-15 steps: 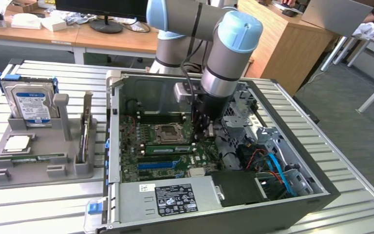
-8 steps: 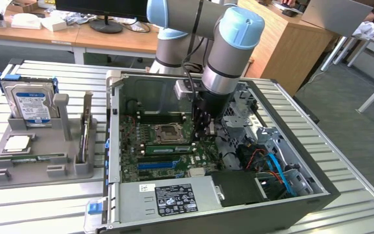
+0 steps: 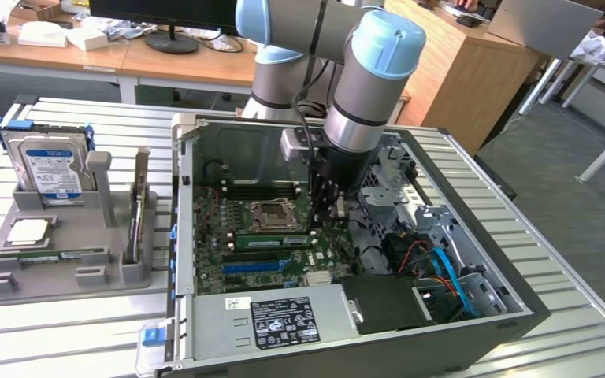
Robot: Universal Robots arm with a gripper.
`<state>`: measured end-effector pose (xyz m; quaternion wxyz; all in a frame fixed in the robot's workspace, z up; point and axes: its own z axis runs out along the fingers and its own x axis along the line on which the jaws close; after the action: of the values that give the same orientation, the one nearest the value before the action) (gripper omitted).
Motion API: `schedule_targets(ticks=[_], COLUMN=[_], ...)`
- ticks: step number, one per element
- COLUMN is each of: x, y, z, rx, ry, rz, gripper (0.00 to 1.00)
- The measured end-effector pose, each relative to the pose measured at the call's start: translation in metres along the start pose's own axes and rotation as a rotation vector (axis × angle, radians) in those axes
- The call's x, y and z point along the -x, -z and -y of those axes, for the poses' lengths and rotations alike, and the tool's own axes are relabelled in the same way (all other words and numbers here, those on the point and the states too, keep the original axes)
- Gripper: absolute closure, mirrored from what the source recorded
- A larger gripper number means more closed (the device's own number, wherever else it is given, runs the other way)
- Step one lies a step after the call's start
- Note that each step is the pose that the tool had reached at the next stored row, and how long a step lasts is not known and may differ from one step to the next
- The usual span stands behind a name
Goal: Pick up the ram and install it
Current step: 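Press down the ram until it locks into place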
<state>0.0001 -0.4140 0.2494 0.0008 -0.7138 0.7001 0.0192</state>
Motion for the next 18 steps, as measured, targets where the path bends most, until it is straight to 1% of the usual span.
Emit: schedule_targets(ticks=[18], x=[0.001], y=[-0.0011], z=[-0.0417], rx=[-0.0005], ry=[-0.002], rz=[0.0002], gripper=[0.9])
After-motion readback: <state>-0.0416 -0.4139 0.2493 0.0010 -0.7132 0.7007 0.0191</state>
